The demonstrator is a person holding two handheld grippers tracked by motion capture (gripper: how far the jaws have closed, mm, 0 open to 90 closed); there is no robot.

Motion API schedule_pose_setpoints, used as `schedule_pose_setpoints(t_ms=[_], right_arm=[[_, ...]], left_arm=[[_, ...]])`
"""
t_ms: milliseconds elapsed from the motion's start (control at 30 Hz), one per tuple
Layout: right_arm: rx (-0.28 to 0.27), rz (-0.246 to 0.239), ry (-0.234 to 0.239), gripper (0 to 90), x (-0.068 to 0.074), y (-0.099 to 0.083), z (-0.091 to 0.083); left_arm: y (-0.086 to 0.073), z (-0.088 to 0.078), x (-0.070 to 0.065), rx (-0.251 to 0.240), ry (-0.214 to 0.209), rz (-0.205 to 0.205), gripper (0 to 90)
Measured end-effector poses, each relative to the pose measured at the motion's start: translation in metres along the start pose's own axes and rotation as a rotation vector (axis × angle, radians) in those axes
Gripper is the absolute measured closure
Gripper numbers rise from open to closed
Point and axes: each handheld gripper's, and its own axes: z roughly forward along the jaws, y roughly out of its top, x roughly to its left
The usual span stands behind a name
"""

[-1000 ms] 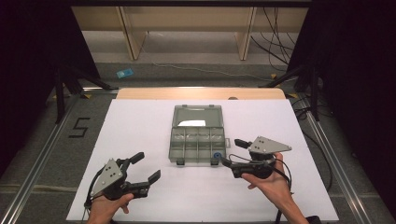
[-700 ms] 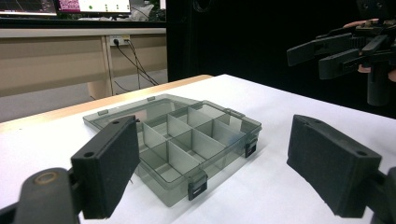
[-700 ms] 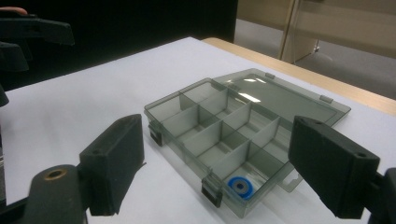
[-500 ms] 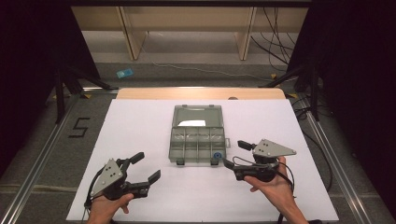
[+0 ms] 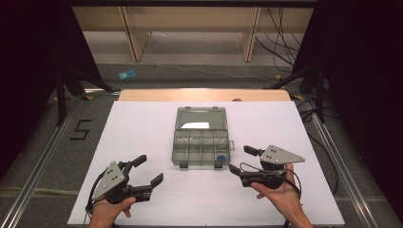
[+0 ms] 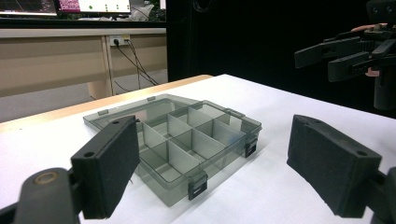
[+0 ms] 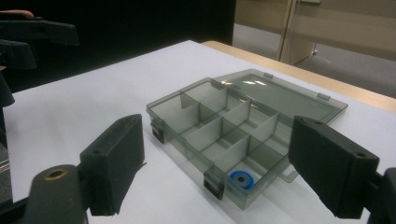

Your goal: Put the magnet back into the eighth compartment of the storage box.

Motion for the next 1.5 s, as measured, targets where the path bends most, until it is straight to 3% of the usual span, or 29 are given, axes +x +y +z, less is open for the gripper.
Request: schedule_pose_setpoints(t_ms=[267,467,600,867,933,1000,1067,1200,1300,1333,1500], right_arm=[[-0.027,0.016,0.000,19.3,0.001,-0.006,-0.003],[-0.018,-0.004,-0.019,19.0,0.000,-0.009,-0.009],[-0.026,0.017,-0.017,18.6,0.000,-0.012,-0.011],[-0.034,-0.002,-0.041,17.9,0.000,-0.016,-0.016],[-0.047,0.005,-0.051,17.7,0.002,-0.017,-0.018],[-0.055,0.035,-0.028,17.0,0.003,-0.018,-0.019],[-0.057,0.029,-0.036,16.0,0.003,-0.020,-0.020],[-0.028,0.034,-0.027,15.9,0.005,-0.025,-0.024],[-0.047,0.019,-0.048,15.9,0.005,-0.026,-0.026],[-0.036,0.028,-0.030,15.9,0.006,-0.026,-0.027],[-0.026,0.032,-0.035,15.9,0.006,-0.026,-0.028]], left_arm=[[0.000,0.000,0.000,0.002,-0.001,0.004,16.4],[0.000,0.000,0.000,0.004,-0.003,0.004,16.4],[0.000,0.000,0.000,0.003,-0.003,0.001,16.4],[-0.001,0.000,0.000,-0.008,-0.007,-0.001,16.4],[0.000,-0.001,0.000,0.005,0.001,0.001,16.4],[0.000,-0.001,0.000,0.004,0.000,0.002,16.4],[0.000,-0.001,0.000,0.004,0.001,0.002,16.4],[-0.001,0.000,0.000,-0.004,-0.004,-0.002,16.4],[-0.001,-0.001,0.000,0.003,0.000,0.000,16.4],[-0.001,-0.001,0.000,0.004,0.001,0.000,16.4],[-0.001,0.000,-0.001,0.006,-0.001,0.003,16.4]])
